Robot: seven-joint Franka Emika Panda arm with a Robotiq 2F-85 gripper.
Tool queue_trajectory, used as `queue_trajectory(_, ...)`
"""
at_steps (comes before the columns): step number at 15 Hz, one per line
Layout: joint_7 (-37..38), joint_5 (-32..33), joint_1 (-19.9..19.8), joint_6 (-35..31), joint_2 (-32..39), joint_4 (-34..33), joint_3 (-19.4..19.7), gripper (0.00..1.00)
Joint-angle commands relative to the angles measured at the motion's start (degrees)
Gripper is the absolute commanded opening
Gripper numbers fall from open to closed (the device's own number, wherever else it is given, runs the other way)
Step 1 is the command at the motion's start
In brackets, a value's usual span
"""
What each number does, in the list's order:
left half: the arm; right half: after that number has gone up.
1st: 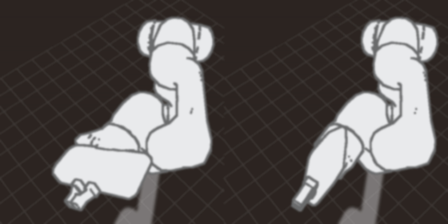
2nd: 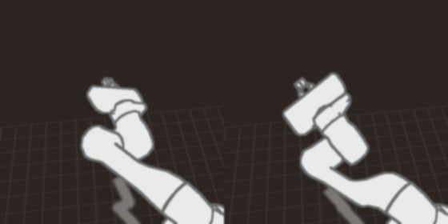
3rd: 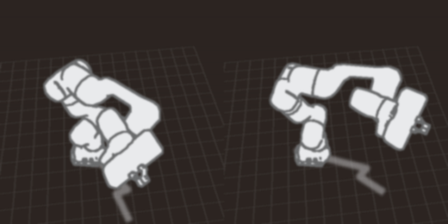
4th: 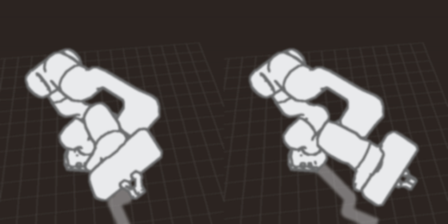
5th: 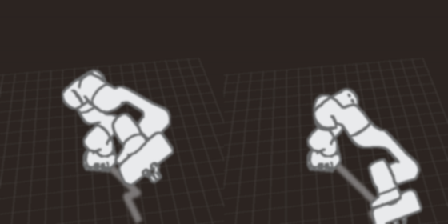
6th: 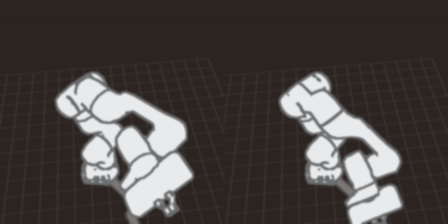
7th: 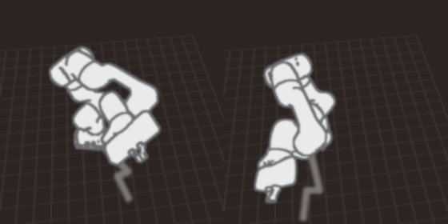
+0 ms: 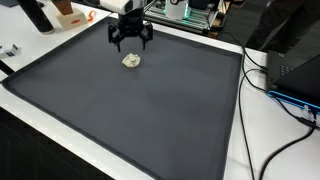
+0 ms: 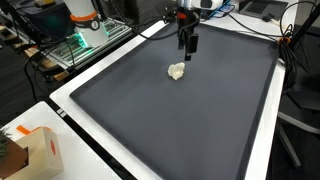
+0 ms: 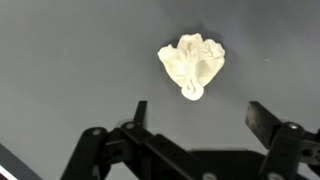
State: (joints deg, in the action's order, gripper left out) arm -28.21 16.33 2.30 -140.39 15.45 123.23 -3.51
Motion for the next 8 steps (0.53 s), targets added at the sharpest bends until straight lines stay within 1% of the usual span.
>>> queue_trajectory(1,0.54,-3.36,-0.55,3.8,-5.09,1.31,-1.42,1.0)
queue_trajectory(3,-0.66,-7.43,-1.17,4.1,-7.29,1.46,-1.87,1.0)
queue_trajectory(4,-1.45,-10.53,-1.61,4.22,-8.49,1.58,-1.98,1.0)
queue_trajectory(6,-3.76,-18.28,-2.6,4.76,-10.56,1.54,-1.91,1.0)
queue_trajectory(8,-5.22,-25.82,-3.73,6.5,-12.16,0.99,-0.85,1.0)
